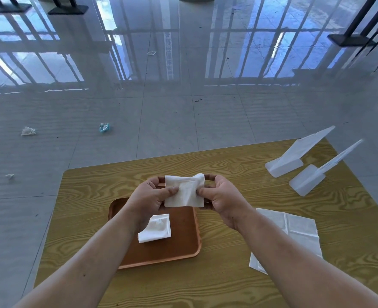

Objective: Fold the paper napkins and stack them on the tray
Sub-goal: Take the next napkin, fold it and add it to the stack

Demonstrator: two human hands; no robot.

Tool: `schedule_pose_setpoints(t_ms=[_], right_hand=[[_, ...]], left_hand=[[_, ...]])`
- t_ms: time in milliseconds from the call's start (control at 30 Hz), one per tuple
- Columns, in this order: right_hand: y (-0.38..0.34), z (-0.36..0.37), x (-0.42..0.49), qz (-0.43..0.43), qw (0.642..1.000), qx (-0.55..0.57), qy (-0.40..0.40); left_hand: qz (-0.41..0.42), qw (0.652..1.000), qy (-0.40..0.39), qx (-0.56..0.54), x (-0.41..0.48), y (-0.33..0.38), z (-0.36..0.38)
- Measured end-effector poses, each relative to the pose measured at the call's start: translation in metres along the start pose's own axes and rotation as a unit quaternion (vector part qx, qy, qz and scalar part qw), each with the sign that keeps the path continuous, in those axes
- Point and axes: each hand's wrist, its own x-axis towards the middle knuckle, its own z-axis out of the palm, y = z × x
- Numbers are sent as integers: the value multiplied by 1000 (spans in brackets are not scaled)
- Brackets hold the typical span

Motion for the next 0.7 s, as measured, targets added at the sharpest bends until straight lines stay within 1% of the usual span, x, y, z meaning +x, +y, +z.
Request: schedule_pose_setpoints(t_ms=[67, 167, 233, 300, 400, 500, 633, 667, 700], right_hand=[[2, -2, 2, -28, 998, -47, 15], [2, -8, 3, -67, 990, -124, 13], [1, -10, 3, -90, 973, -210, 19], [0, -12, 2, -104, 956, -272, 25], [-1, -11, 0, -119, 946, -299, 31], [-2, -8, -2, -144, 928, -339, 51], [-3, -6, -1, -157, 919, -356, 58], [-3, -6, -1, -169, 910, -374, 64], [-4, -7, 0, -178, 901, -390, 68]], left_hand=[[30, 999, 14, 23, 2, 2, -1], [86, 988, 19, 125, 5, 3, -6], [117, 971, 28, 206, 6, 3, -7], [125, 957, 44, 259, 5, 3, -7], [136, 940, 65, 307, 3, 3, -8], [173, 911, 82, 364, 1, 1, -8], [215, 883, 100, 405, 0, 1, -6], [220, 882, 99, 406, 0, 2, -6], [214, 892, 90, 388, -1, 3, -5]])
